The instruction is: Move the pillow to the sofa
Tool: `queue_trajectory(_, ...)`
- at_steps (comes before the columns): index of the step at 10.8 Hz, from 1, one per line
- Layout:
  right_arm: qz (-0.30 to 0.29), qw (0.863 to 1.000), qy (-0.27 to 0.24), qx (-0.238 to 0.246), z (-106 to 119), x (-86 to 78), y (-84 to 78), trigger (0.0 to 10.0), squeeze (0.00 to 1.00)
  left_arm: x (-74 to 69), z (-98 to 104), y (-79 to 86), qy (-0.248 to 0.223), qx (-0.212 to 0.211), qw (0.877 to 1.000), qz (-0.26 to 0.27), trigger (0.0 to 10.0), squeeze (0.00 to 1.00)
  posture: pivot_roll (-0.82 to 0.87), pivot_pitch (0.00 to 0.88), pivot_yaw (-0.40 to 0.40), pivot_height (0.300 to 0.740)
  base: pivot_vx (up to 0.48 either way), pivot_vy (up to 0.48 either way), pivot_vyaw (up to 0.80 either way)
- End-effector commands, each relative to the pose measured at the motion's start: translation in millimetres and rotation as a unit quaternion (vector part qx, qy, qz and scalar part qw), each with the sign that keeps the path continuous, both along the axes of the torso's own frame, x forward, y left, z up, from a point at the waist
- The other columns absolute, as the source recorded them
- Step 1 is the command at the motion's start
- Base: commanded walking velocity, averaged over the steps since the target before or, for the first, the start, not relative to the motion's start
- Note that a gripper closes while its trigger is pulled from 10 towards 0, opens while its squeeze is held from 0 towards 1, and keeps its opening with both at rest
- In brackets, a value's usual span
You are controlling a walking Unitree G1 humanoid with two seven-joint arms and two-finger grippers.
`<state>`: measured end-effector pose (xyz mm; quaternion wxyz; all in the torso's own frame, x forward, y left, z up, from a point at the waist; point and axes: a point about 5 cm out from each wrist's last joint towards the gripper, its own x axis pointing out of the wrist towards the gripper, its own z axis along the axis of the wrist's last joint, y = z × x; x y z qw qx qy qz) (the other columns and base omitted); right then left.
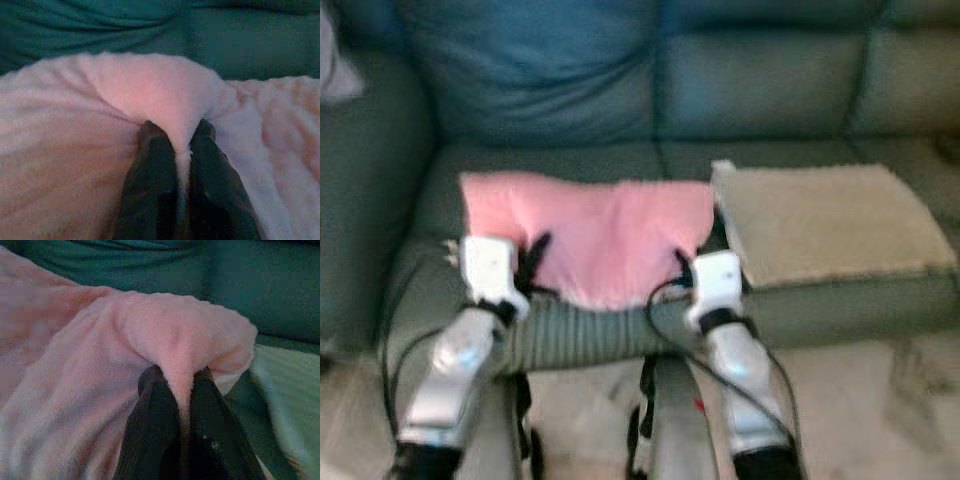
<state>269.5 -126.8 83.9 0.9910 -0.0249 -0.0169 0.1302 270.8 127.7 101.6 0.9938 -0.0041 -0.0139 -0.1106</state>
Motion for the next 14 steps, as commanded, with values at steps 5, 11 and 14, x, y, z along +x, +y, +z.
queue_trajectory(5, 0.048, 0.999, 0.003, 0.000, -0.7, -2.2, 5.4, 10.0, 0.00, -3.3, -1.7, 20.7, 0.000, 0.035, 0.998, 0.046, 10.0, 0.00, 0.01, 0.196, -0.060, 0.603, 0.000, 0.000, 0.13)
queue_trajectory(11, 0.043, 0.999, 0.005, 0.018, 7.6, -3.2, 6.5, 10.0, 0.00, 10.4, 2.7, 44.3, 0.003, 0.053, 0.996, 0.078, 10.0, 0.00, 0.01, 0.297, -0.030, 0.603, 0.000, 0.000, 0.37)
queue_trajectory(14, 0.005, 0.999, 0.028, 0.022, 2.2, 0.0, -16.5, 10.0, 0.00, 26.0, -2.6, 33.5, 0.001, 0.051, 0.996, 0.073, 10.0, 0.00, -0.01, 0.331, -0.009, 0.603, 0.000, 0.000, 0.00)
